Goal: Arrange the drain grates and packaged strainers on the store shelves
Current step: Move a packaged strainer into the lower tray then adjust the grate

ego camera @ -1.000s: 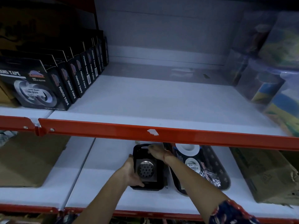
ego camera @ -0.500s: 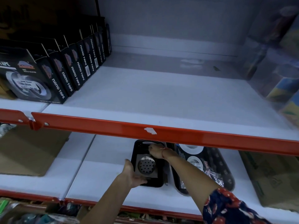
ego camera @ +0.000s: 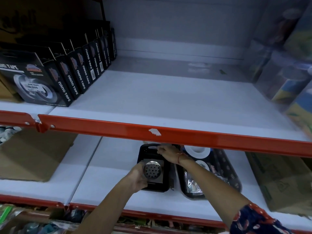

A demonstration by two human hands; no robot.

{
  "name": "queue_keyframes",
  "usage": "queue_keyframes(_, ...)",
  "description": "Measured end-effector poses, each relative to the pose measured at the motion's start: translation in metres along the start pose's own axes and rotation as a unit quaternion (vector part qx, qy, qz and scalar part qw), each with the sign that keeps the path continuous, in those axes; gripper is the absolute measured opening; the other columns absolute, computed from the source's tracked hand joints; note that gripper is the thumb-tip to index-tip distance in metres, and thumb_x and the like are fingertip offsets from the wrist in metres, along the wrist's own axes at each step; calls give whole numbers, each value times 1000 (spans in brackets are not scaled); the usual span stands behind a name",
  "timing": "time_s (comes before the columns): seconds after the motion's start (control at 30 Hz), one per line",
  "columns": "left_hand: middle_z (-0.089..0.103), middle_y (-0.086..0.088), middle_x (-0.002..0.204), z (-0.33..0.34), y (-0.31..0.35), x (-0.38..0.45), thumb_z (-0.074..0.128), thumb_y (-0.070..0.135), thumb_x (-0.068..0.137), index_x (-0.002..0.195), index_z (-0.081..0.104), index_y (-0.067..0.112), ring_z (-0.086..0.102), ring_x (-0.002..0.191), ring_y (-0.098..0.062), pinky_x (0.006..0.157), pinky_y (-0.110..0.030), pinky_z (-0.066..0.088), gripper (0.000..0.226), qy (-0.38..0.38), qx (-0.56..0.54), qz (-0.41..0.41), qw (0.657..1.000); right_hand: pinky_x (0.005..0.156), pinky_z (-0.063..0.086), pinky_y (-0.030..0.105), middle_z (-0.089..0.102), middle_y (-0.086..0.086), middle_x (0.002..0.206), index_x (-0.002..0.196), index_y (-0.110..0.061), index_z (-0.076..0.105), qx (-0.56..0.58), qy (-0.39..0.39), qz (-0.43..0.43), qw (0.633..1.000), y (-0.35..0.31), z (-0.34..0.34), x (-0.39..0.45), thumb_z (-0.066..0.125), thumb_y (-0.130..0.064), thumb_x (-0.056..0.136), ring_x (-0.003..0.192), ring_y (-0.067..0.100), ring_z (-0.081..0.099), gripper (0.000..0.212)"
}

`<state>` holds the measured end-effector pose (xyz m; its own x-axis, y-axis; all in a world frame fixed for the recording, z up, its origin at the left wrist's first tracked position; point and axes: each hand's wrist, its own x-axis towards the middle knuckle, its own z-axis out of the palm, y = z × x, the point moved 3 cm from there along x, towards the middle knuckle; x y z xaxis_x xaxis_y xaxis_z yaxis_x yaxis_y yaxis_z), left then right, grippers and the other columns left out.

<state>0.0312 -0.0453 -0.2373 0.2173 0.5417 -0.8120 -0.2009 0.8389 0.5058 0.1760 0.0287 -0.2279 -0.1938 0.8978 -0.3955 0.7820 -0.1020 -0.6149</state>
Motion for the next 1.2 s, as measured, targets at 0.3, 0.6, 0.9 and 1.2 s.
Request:
queue_keyframes(0.3, 70, -12, 114, 14, -23, -16, 47, 28, 97, 116, 66, 8, 64, 107, -26, 93, -34, 52, 33, 27, 627, 269, 730, 90, 53, 32, 73, 0, 101, 106, -20, 69, 11, 149, -69, 986, 54, -17, -95, 51, -26, 94, 90, 14, 67, 22)
queue_keyframes(0.6, 62, -15, 126, 23, -58, -8, 41, -13, 86, 141, 43, 15, 58, 116, -31, 96, -39, 50, 62, 98, 809, 264, 516, 93, 46, 30, 64, -5, 118, 118, -30, 62, -236, 25, -71, 969, 124, 10, -160, 38, -63, 89, 109, 15, 56, 50)
queue_keyframes(0.9, 59, -18, 126, 35, -86, -31, 42, -21, 78, 147, 35, 18, 57, 116, -32, 94, -39, 48, 80, 102, 832, 264, 477, 91, 46, 34, 68, 2, 119, 124, -26, 57, -292, 62, -74, 951, 117, 39, -176, 30, -49, 98, 107, 23, 63, 44)
queue_keyframes(1.2, 58, -15, 131, 28, -110, -55, 42, -15, 86, 146, 37, 23, 56, 121, -30, 103, -38, 48, 72, 95, 824, 283, 482, 95, 50, 35, 71, 8, 110, 125, -25, 56, -285, 52, -33, 957, 111, 65, -204, 31, -51, 97, 102, 22, 66, 46)
